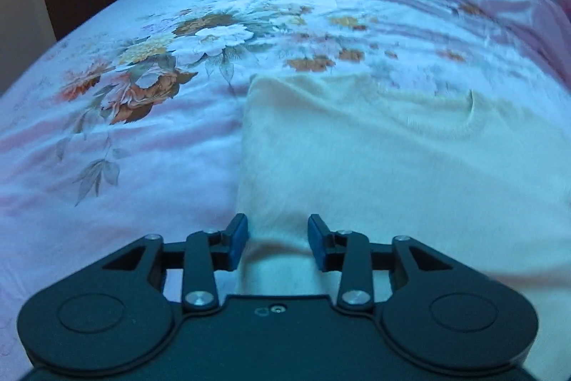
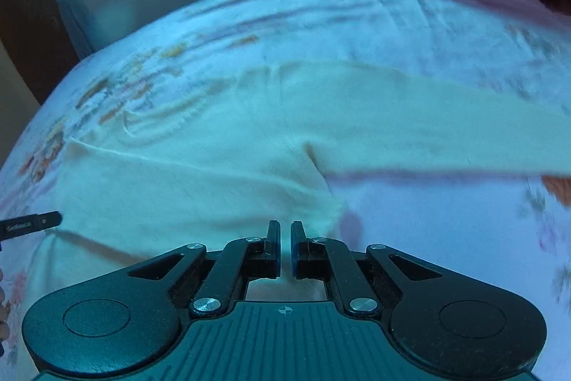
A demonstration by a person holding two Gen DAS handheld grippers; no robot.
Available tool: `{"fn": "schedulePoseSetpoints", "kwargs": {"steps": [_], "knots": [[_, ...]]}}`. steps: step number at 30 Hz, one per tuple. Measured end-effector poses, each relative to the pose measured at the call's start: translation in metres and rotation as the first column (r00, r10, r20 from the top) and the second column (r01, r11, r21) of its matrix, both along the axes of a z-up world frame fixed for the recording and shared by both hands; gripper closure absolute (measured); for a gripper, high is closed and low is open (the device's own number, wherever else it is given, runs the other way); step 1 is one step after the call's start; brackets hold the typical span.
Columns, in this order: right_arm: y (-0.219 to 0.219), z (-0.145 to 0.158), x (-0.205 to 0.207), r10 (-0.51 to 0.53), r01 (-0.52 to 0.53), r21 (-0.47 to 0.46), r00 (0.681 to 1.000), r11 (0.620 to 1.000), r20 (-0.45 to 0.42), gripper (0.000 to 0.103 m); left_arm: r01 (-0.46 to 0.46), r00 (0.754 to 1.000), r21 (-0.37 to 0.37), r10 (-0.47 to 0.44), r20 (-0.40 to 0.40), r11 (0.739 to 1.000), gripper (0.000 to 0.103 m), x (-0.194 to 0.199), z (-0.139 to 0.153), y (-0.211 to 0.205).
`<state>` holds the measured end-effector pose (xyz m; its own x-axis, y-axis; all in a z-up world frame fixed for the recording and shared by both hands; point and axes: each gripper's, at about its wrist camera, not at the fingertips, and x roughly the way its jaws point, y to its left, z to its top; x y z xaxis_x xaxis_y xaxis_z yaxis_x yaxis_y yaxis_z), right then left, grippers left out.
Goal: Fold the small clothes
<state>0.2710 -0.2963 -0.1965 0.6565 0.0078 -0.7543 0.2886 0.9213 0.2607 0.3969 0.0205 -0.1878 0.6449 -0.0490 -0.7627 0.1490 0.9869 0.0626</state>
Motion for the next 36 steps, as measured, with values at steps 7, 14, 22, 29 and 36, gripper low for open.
{"fn": "schedulePoseSetpoints", "kwargs": {"steps": [7,14,22,29,36], "knots": [[-0.015,0.011,-0.029,-0.074,0.074,0.085,0.997,0.994,0.0,0.098,-0.032,0.997,-0.135,0.023,-0.071,0.99,0.066,-0.021,0.012,0.019],[-0.018,0.005,-0.026,-0.1,0.103,0.142,0.995,0.984,-0.03,0.087,-0.086,0.991,-0.225,0.061,-0.118,0.97,0.062,-0.009,0.007,0.022],[-0.002,0.005,-0.017,-0.085,0.088,0.07,0.996,0.994,-0.034,0.072,-0.155,0.986,-0.133,0.144,-0.085,0.979,0.084,0.012,-0.006,0.031],[0.016,0.003,-0.019,-0.015,0.018,0.102,0.999,0.995,-0.034,0.091,-0.152,0.987,-0.15,0.142,-0.076,0.977,0.087,0.012,-0.006,0.042],[0.0,0.0,-0.021,-0.062,0.066,0.122,0.998,0.99,-0.032,0.091,-0.056,0.998,-0.026,0.056,0.003,0.998,0.083,-0.002,-0.006,0.032]]}}
